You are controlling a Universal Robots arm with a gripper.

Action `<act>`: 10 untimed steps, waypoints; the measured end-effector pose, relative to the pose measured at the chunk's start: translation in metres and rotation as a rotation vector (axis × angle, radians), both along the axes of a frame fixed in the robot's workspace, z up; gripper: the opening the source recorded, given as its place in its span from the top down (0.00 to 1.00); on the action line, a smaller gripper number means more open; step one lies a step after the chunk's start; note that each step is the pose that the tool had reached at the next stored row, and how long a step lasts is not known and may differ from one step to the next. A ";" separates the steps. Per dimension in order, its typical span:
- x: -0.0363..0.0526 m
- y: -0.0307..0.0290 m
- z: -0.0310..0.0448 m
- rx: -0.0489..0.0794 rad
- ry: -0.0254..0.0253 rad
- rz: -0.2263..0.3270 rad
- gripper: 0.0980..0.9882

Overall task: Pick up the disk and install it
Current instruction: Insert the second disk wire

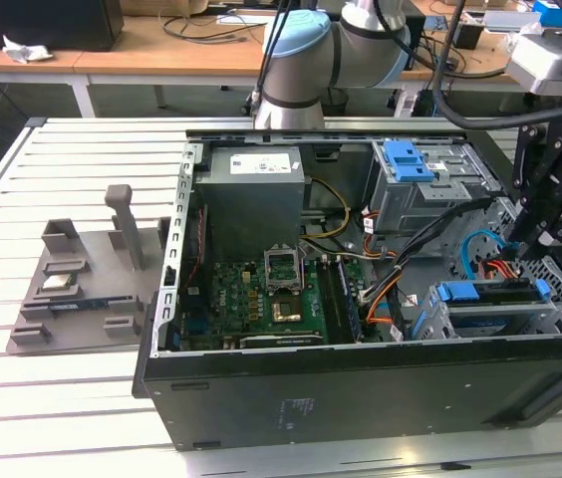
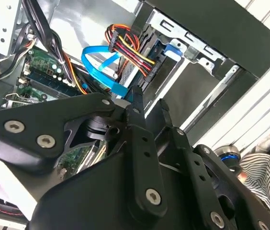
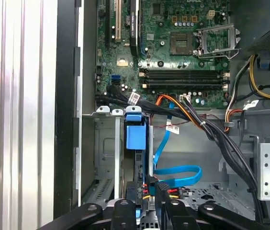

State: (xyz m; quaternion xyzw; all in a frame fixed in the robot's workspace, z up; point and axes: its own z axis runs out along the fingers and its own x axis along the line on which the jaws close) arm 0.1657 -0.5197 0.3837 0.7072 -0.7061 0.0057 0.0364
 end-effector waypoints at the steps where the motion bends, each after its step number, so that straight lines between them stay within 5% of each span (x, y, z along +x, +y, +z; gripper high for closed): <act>1: -0.0011 0.0000 -0.0015 0.000 0.0000 0.002 0.77; 10: -0.0040 0.0035 -0.0060 0.000 0.0000 0.015 0.77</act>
